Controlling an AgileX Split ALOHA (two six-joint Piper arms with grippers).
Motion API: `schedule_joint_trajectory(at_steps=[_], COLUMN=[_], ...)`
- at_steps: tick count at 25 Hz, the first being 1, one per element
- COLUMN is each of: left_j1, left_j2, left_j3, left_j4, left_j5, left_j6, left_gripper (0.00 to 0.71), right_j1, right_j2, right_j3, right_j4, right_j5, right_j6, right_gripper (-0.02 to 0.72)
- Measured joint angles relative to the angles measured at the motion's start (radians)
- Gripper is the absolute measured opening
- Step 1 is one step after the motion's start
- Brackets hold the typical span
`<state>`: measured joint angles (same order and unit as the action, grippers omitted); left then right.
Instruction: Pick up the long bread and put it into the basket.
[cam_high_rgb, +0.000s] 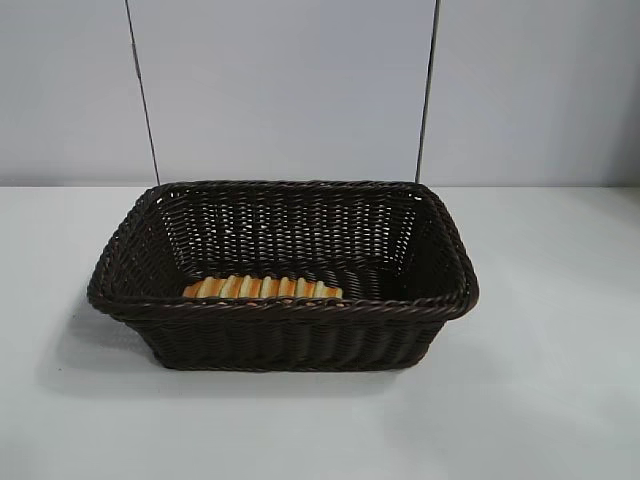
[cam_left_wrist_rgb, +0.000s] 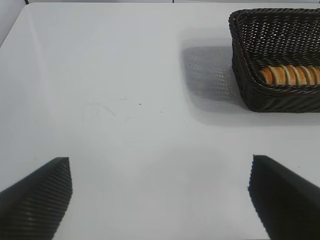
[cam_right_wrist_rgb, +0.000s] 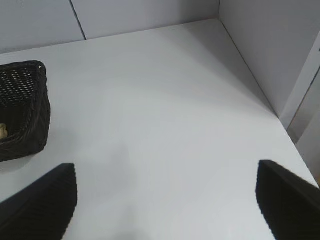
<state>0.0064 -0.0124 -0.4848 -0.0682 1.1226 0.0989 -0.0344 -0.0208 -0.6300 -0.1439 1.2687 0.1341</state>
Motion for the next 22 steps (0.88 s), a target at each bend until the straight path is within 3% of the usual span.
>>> schedule_joint_trajectory(at_steps=[5,15,22], left_j1=[0.0,0.0,0.0], left_j2=[0.0,0.0,0.0], left_j3=[0.0,0.0,0.0], left_j4=[0.0,0.0,0.0], left_j5=[0.0,0.0,0.0], left_j6=[0.0,0.0,0.0], left_gripper=[0.694,0.694,0.694], right_j1=[0.0,0.0,0.0], right_j2=[0.0,0.0,0.0], right_j3=[0.065,0.122,0.122], right_j4=[0.032,0.185,0.197], right_j5=[-0.027,-0.093,-0.094], right_j6=[-0.017,-0.217,-0.233], right_gripper=[0.642,0.64,0.639])
